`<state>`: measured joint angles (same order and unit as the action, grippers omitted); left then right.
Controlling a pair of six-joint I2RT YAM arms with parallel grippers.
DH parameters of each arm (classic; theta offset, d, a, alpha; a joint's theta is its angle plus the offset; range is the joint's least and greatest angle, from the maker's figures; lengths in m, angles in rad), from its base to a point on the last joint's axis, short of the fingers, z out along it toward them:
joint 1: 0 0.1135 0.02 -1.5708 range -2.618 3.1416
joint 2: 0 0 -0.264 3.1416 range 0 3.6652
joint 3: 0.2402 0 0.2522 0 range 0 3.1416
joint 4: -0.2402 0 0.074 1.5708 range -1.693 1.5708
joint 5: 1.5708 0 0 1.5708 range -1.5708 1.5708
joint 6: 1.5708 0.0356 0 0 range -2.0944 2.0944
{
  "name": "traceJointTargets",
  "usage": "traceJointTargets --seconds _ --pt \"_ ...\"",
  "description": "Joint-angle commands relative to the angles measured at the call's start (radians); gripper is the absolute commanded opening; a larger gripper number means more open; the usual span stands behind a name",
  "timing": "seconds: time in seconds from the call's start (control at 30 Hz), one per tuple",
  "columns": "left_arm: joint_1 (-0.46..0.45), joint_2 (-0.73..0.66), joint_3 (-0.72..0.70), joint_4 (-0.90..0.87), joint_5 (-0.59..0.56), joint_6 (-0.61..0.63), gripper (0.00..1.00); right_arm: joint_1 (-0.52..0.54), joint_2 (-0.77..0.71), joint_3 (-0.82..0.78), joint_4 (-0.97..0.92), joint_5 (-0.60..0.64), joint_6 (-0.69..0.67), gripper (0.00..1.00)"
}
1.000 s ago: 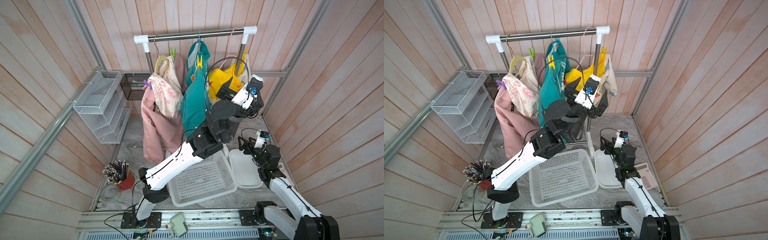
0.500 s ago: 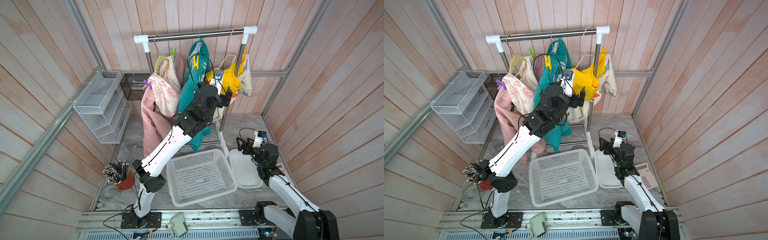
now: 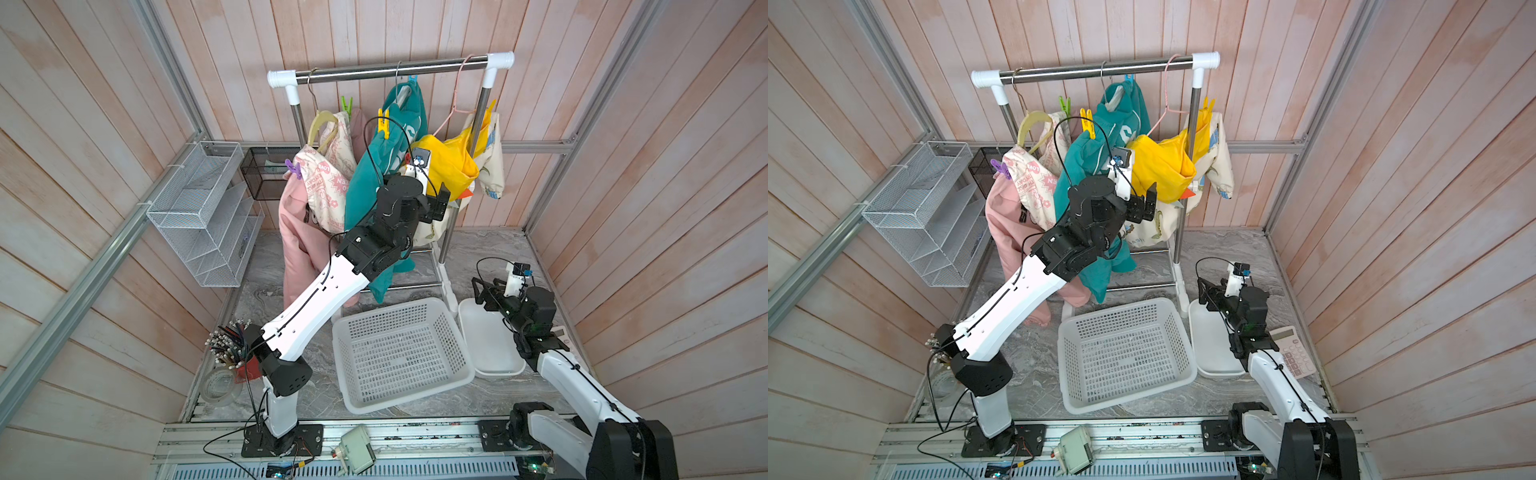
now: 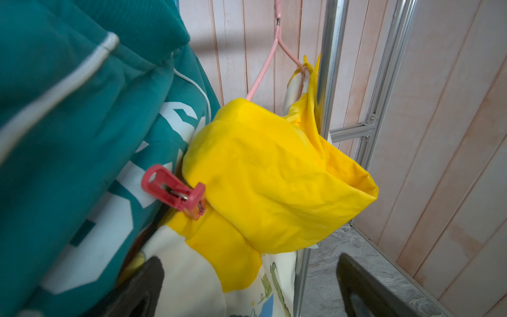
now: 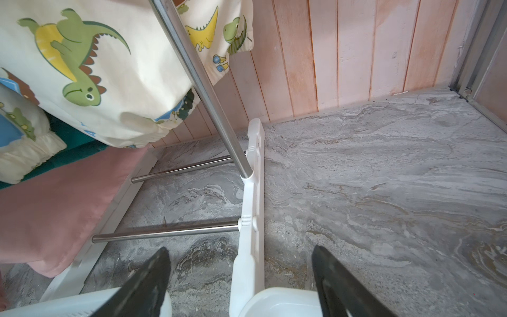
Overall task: Remove the clothespins securing jackets to the hanger
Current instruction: Pick up the hanger from the clothesline.
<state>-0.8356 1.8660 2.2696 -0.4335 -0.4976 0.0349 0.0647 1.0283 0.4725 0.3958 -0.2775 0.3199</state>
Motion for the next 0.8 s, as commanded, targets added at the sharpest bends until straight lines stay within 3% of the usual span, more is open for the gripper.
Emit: traceJointTargets --seconds 0.0,0.77 --pt "0.038 -0.055 -0.034 0.019 -0.001 -0.038 1.00 0.000 0.013 0.026 -0.008 -0.020 -0.013 0.83" --pt "0.073 -0.211 -0.162 0.019 0.163 -0.072 1.00 -0.001 0.042 0.031 0.005 -0.037 0.005 0.83"
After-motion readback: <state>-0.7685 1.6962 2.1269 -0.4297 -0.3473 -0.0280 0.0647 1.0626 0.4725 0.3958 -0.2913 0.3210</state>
